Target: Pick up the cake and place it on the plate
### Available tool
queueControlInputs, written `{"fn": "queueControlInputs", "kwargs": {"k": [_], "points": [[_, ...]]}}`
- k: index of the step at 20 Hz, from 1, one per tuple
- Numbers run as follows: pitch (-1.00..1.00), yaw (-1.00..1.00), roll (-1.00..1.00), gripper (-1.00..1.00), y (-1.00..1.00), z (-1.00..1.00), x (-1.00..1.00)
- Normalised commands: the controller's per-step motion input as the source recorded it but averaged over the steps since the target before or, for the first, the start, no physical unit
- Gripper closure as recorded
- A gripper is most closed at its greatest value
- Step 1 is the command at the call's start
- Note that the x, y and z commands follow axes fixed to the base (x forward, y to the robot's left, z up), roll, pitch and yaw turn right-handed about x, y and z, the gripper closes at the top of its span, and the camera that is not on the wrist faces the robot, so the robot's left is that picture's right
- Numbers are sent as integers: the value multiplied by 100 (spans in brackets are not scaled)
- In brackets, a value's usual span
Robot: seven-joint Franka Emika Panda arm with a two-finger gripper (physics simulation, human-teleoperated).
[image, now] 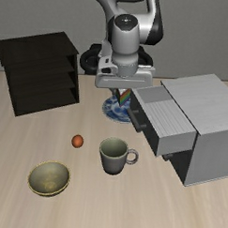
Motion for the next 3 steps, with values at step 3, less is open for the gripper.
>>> {"fn": "queueControlInputs", "kwargs": {"k": [3], "points": [[0, 0, 0, -100, 0, 0, 0]]}}
